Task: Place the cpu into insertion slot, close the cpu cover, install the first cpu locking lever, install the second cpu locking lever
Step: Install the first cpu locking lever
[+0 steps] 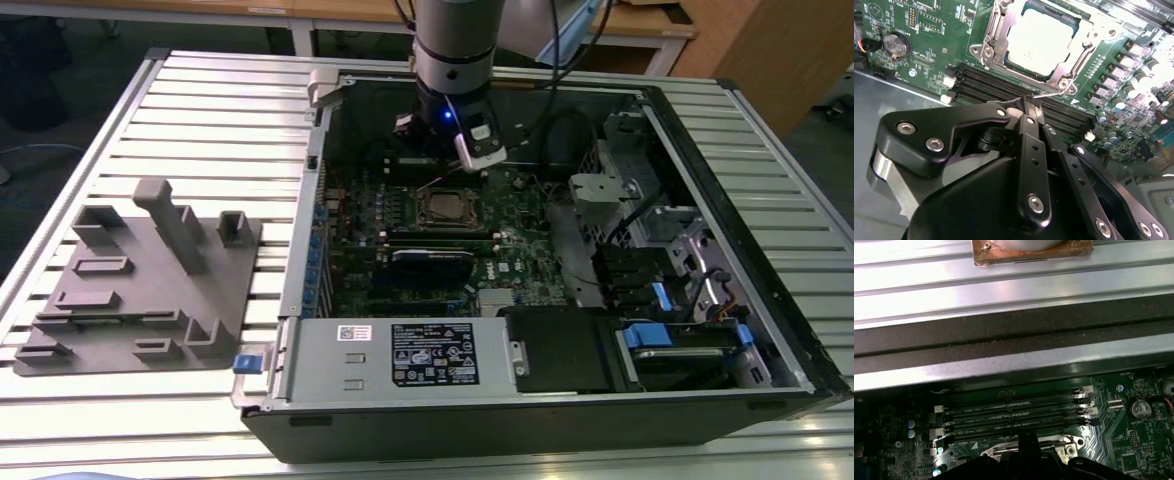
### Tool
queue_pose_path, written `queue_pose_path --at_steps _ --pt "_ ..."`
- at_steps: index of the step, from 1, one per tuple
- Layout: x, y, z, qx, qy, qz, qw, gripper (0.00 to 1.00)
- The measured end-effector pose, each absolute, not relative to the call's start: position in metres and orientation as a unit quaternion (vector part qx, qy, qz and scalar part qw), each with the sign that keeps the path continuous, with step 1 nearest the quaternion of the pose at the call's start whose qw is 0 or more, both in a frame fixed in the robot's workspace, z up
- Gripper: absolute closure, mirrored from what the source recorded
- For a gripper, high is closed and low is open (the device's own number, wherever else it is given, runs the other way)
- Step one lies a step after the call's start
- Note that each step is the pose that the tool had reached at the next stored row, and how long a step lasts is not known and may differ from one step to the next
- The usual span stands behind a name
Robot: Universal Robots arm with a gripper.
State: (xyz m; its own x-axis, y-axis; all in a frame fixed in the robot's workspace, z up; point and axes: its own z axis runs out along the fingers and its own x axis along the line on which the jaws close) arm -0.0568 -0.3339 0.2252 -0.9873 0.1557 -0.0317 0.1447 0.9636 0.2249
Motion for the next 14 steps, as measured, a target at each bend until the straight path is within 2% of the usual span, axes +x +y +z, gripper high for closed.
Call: queue_pose_path --at_steps 14 --pt "-0.0503 -0.3303 0.2218 0.076 0.99 0.112 0.024 0.9"
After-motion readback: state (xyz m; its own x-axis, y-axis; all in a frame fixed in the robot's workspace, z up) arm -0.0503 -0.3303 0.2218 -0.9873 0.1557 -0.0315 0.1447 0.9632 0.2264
